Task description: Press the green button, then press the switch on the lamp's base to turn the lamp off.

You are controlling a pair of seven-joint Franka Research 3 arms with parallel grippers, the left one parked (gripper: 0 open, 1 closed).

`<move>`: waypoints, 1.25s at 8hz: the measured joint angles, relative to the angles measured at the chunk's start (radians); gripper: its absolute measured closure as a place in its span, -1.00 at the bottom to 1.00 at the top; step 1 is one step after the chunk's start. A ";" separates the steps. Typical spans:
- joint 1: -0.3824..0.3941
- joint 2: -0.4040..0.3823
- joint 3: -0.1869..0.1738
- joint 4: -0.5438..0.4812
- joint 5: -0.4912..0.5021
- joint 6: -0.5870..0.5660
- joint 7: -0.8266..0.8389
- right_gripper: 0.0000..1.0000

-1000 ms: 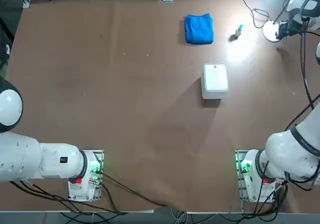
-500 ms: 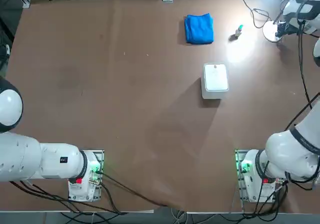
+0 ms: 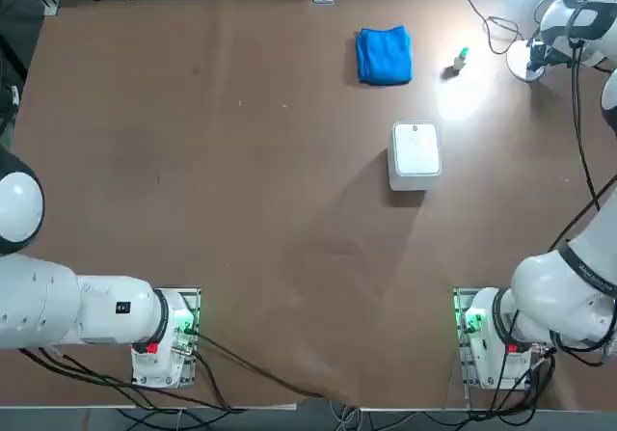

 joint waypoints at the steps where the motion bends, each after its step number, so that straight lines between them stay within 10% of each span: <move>1: 0.000 0.000 0.000 0.000 0.000 0.007 0.000 0.96; 10: 0.000 0.010 0.000 0.000 0.000 0.017 0.000 0.96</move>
